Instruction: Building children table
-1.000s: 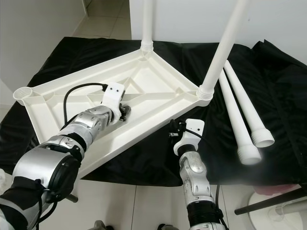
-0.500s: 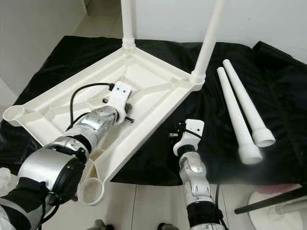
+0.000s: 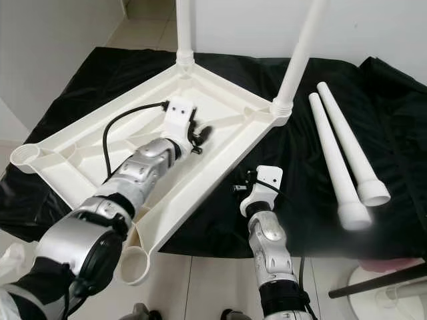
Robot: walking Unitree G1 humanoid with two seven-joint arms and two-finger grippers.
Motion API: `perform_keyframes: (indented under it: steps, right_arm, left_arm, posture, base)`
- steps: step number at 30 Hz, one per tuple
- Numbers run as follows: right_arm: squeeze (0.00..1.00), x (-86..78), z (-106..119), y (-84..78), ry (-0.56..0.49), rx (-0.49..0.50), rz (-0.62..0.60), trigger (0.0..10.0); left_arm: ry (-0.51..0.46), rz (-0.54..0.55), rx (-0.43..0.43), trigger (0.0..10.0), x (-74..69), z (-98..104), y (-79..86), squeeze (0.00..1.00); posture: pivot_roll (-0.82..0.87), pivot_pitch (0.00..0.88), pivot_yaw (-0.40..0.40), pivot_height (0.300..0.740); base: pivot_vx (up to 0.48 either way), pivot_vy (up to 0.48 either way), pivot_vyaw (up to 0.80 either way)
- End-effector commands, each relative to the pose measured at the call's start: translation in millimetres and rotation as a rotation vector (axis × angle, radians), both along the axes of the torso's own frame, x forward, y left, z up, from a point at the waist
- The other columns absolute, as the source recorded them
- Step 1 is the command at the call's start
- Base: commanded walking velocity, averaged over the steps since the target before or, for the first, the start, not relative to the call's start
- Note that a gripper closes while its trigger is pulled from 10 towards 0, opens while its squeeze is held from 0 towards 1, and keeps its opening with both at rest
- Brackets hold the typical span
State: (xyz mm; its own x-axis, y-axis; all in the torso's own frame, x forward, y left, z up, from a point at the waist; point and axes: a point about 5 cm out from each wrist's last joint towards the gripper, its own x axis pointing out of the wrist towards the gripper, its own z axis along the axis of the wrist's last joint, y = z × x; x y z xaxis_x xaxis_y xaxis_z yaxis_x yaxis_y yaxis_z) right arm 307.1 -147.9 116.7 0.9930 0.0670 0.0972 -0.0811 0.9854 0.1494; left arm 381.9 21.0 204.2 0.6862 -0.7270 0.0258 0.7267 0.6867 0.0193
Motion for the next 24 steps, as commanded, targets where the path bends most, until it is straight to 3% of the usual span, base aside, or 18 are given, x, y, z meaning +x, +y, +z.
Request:
perform_keyframes:
  steps: [1, 6, 13, 17, 21, 23, 24]
  right_arm:
    - [0.00, -1.0, -5.2, -0.2, 0.024, 0.000, -0.002, 10.0]
    - [0.00, -0.4, -4.0, -1.1, 0.021, -0.002, -0.003, 10.0]
    - [0.00, 0.9, -1.3, -1.9, 0.011, -0.012, 0.001, 10.0]
    - [0.00, 0.8, -0.6, -1.6, 0.007, -0.014, 0.002, 10.0]
    - [0.00, -0.1, 2.8, 1.8, -0.015, -0.038, 0.006, 10.0]
    - [0.00, -0.1, 2.8, 1.8, -0.015, -0.038, 0.006, 10.0]
    - [0.00, -0.1, 5.6, 3.1, -0.031, -0.053, 0.004, 10.0]
  left_arm:
    - [-0.024, -0.053, 0.000, 10.0, -4.0, -2.7, 4.3, 0.00]
    - [-0.034, -0.046, 0.007, 10.0, -4.5, -5.3, 13.1, 0.00]
    - [-0.062, 0.067, -0.007, 10.0, -6.9, -15.1, 61.6, 0.00]
    - [-0.053, 0.091, -0.013, 10.0, -9.6, -18.4, 76.5, 0.00]
    - [-0.047, 0.145, -0.041, 10.0, -14.7, -23.5, 102.5, 0.00]
    - [-0.047, 0.145, -0.041, 10.0, -14.7, -23.5, 102.5, 0.00]
    - [-0.045, 0.167, -0.043, 10.0, -17.4, -26.4, 112.2, 0.46]
  posture:
    - [-0.02, 0.116, 0.022, 0.740]
    - [-0.02, 0.112, 0.019, 0.740]
    - [-0.01, 0.110, 0.009, 0.740]
    - [-0.01, 0.114, 0.003, 0.740]
    - [0.01, 0.113, -0.006, 0.740]
    - [0.01, 0.113, -0.006, 0.740]
    - [0.01, 0.111, -0.008, 0.740]
  base:
    - [0.000, 0.000, 0.00]
    - [0.000, 0.000, 0.00]
    - [0.000, 0.000, 0.00]
    - [0.000, 0.000, 0.00]
    - [0.000, 0.000, 0.00]
    - [0.000, 0.000, 0.00]
    - [0.000, 0.000, 0.00]
